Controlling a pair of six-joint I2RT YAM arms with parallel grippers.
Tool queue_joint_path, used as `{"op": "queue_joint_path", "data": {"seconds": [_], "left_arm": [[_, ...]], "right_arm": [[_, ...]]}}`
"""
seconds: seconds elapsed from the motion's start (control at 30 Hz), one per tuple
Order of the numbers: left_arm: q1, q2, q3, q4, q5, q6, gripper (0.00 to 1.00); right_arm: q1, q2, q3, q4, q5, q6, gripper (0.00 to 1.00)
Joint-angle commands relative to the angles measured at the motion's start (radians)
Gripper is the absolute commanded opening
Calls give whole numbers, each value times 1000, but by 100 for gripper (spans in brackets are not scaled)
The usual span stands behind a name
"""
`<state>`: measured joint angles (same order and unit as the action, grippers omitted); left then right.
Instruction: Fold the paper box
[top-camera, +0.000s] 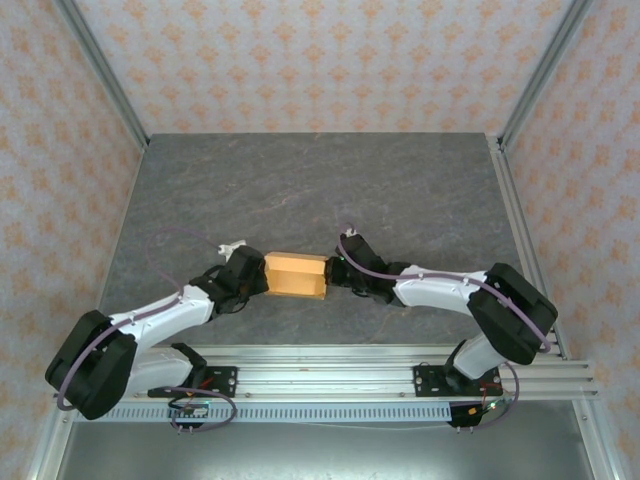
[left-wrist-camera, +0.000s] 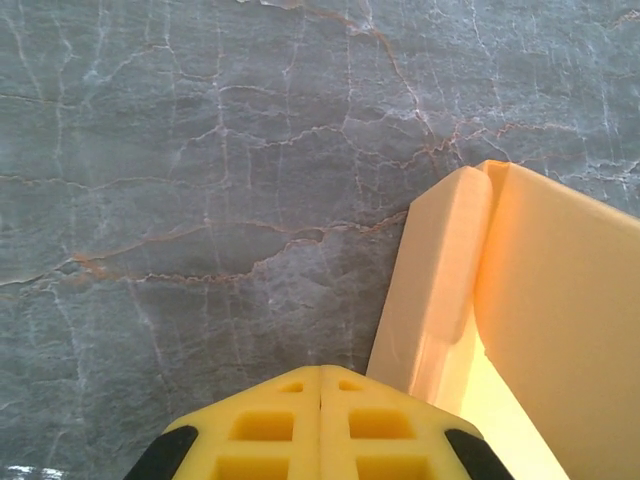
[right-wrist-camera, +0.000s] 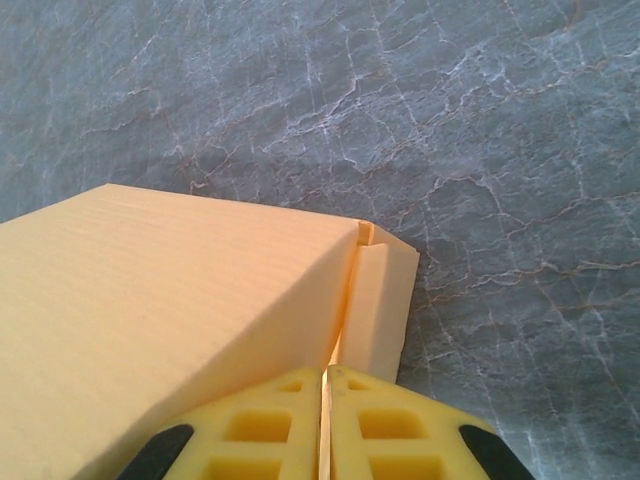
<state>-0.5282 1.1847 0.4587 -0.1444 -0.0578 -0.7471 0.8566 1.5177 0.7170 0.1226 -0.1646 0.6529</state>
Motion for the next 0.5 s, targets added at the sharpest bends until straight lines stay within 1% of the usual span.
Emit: {"op": "queue_joint_path", "data": {"seconds": [0.0, 0.07, 0.17, 0.2, 0.3, 0.4, 0.43, 0.47], "left_arm": [[-7, -27, -11, -24, -54, -13, 5], [-7, -72, -18, -33, -64, -6, 6], [-7, -152, -44, -8, -29, 43, 23], [-7, -175, -47, -13, -23, 57, 25], [-7, -219, -54, -62, -14, 96, 30], [-6, -211, -69, -81, -7, 87, 30], [-7, -207, -81, -67, 3, 80, 33], [-7, -205, -92, -43, 18, 77, 37]], "right_arm": [[16, -7, 17, -49, 49, -25, 10], [16, -13, 12, -59, 60, -31, 10], [16, -12, 17, -62, 55, -35, 10], [15, -12, 19, -62, 53, -37, 10], [19, -9, 29, -66, 51, -40, 10], [21, -5, 33, -73, 53, -41, 10], [21, -6, 32, -77, 55, -41, 10], [22, -9, 32, -83, 60, -42, 10]]}}
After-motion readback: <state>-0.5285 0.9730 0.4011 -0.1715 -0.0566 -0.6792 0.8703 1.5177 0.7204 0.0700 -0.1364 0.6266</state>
